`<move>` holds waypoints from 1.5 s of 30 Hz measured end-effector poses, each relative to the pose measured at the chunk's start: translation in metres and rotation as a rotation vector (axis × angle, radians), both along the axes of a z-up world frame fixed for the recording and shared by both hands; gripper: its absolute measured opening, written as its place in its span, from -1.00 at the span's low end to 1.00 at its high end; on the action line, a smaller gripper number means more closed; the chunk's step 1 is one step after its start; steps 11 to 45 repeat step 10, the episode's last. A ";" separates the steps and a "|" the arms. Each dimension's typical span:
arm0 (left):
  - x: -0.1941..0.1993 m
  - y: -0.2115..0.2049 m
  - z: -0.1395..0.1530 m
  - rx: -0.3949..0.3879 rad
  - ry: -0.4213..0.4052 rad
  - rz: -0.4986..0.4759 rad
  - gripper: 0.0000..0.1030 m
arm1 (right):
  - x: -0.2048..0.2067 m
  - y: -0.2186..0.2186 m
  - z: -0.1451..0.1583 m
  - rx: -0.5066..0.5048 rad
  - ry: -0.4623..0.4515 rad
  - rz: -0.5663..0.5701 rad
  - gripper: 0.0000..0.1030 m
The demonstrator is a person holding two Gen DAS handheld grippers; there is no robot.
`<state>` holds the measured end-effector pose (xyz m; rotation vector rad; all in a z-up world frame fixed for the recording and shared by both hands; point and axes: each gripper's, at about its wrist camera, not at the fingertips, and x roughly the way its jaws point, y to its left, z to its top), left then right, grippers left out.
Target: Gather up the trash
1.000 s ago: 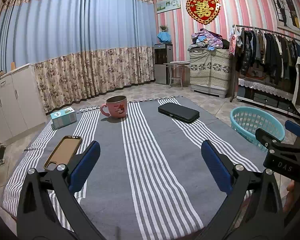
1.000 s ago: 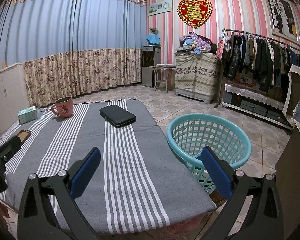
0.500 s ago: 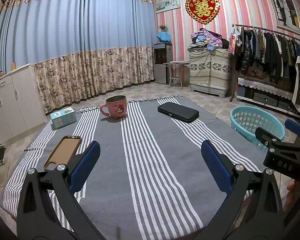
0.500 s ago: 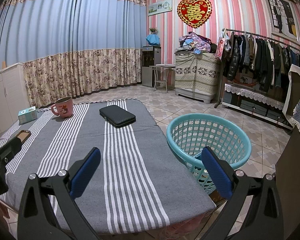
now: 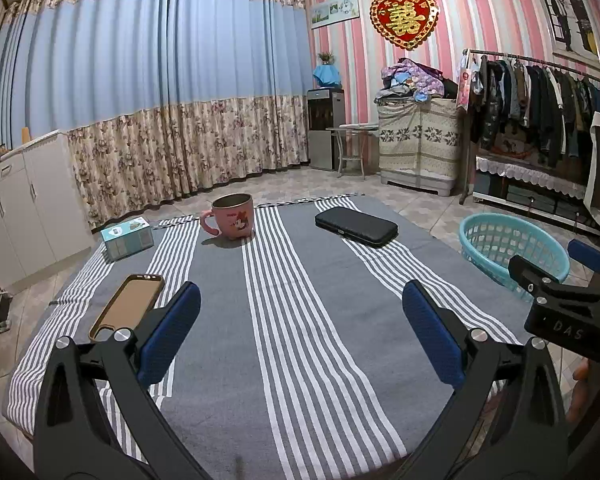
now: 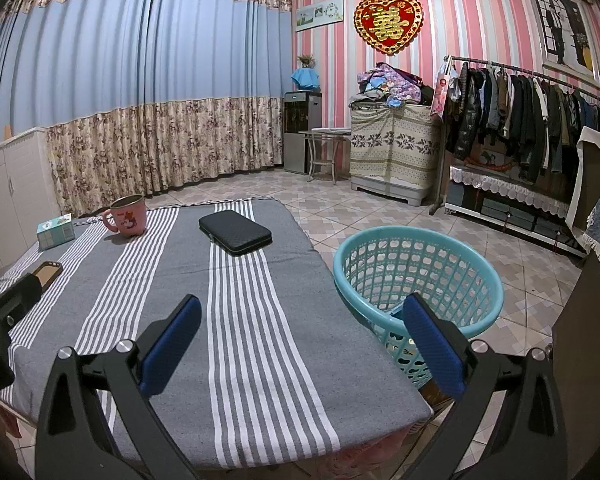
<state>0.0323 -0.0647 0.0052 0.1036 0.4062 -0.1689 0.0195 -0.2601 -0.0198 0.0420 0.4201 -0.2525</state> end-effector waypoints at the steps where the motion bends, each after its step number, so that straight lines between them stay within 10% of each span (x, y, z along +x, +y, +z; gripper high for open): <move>1: 0.000 0.000 0.000 0.000 0.000 -0.001 0.89 | 0.000 0.001 0.000 0.000 0.000 0.000 0.91; 45: 0.001 -0.002 0.005 -0.002 0.006 -0.015 0.90 | 0.000 0.000 0.000 0.002 0.000 0.000 0.91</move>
